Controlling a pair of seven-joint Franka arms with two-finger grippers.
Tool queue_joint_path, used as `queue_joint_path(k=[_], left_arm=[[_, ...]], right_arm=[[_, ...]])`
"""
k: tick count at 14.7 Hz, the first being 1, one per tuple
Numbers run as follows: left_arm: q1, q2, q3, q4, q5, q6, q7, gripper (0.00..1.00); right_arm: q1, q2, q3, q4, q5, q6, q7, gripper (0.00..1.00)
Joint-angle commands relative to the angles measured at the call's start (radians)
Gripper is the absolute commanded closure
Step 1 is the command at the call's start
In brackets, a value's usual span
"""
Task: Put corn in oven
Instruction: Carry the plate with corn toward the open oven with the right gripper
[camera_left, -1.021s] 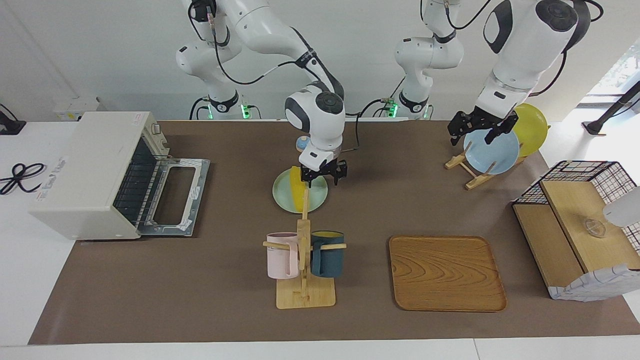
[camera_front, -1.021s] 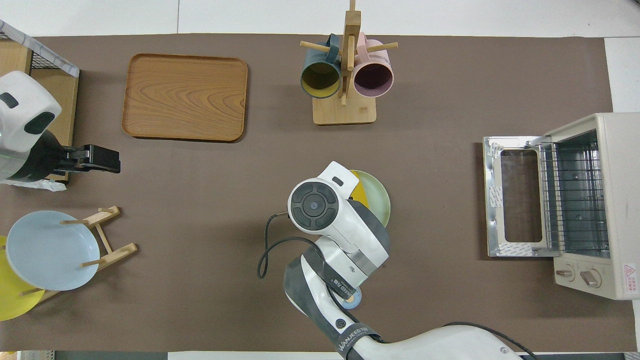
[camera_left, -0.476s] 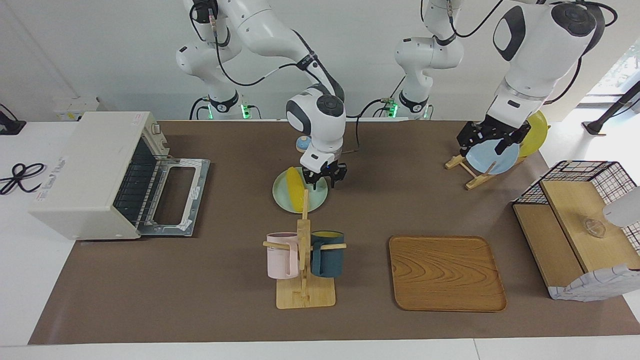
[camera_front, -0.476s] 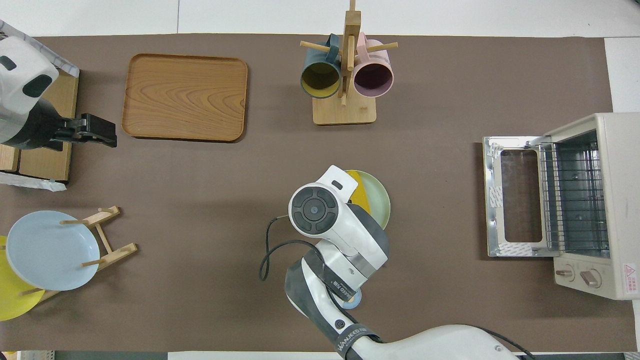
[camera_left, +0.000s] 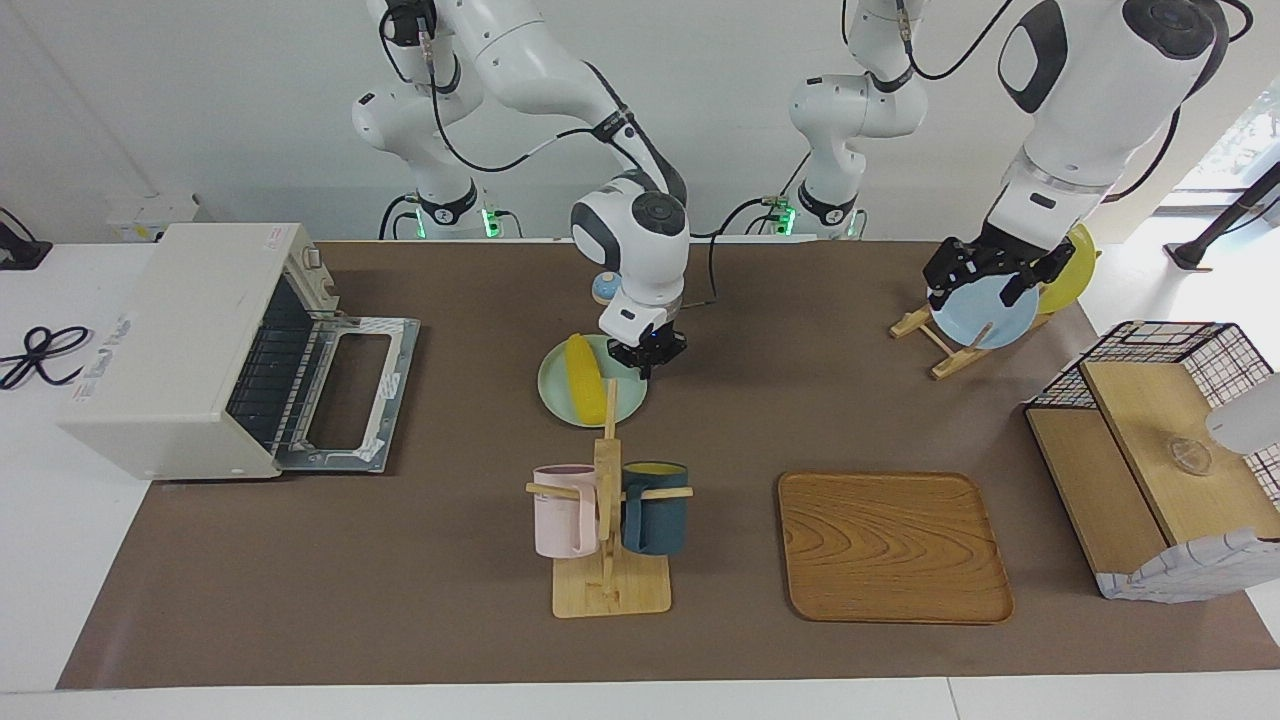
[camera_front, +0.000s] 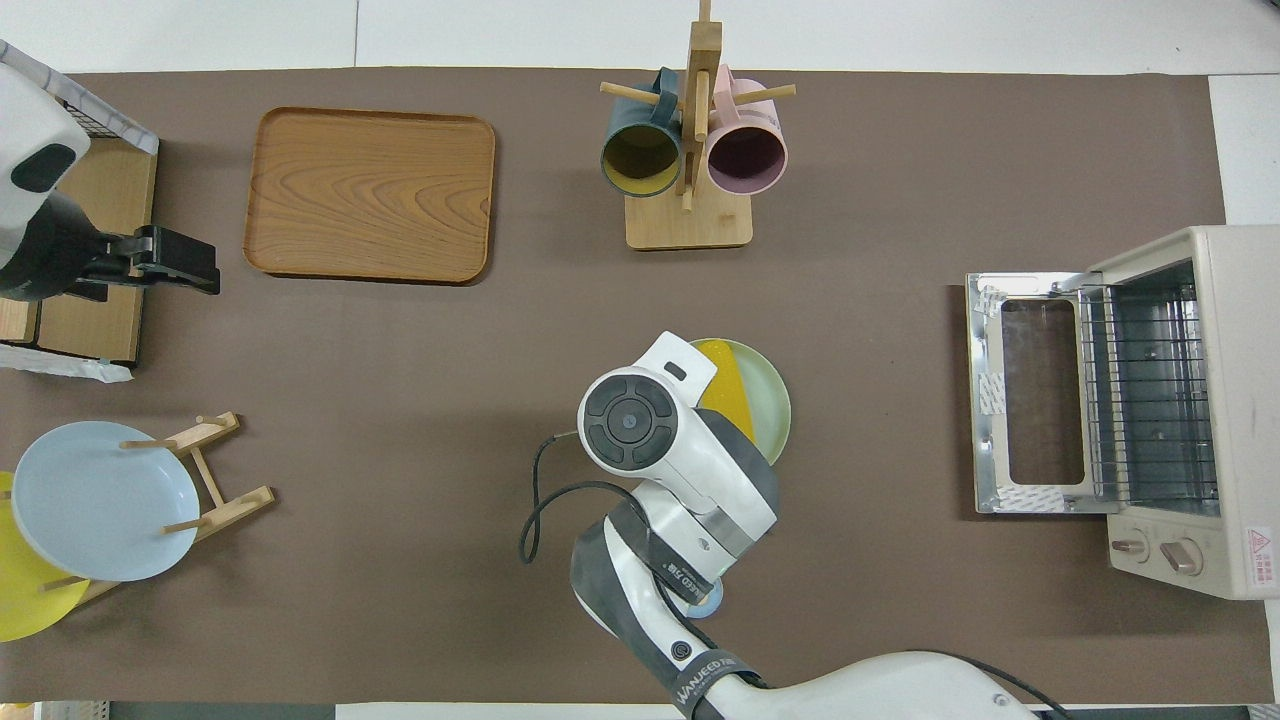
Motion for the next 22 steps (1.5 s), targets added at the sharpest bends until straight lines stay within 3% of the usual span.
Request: queue_joint_path(k=[1,5,9,13,15,18,20,22], left_arm=[[0.001,-0.045,-0.001,-0.032,0.02,-0.016,0.006,0.0],[0.003,-0.047,0.001,-0.051,0.019,-0.013,0.009,0.0],[0.006,-0.047,0.001,-0.049,0.019,-0.022,0.008,0.0],[0.002,-0.047,-0.001,-0.049,0.019,-0.019,0.003,0.0],[0.002,-0.047,0.001,-0.049,0.019,-0.019,0.003,0.0],[0.012,-0.047,0.001,-0.049,0.019,-0.019,0.001,0.0],[0.016,-0.047,0.002,-0.049,0.019,-0.021,0.001,0.0],[0.016,-0.047,0.002,-0.049,0.019,-0.021,0.001,0.0]], right_arm=[[-0.005,0.005,0.002,0.008,-0.012,-0.002,0.007,1.0],[-0.035,0.022,0.001,0.183,-0.059,-0.229,-0.04,1.0],[-0.054,0.021,-0.001,0.239,-0.188,-0.396,-0.08,1.0],[-0.124,-0.021,-0.004,0.236,-0.243,-0.508,-0.192,1.0],[-0.214,-0.077,-0.004,0.216,-0.251,-0.547,-0.297,1.0],[-0.334,-0.172,-0.002,0.161,-0.246,-0.577,-0.451,1.0],[-0.371,-0.227,-0.004,0.072,-0.243,-0.562,-0.496,1.0],[-0.426,-0.246,-0.004,0.03,-0.246,-0.558,-0.52,1.0]])
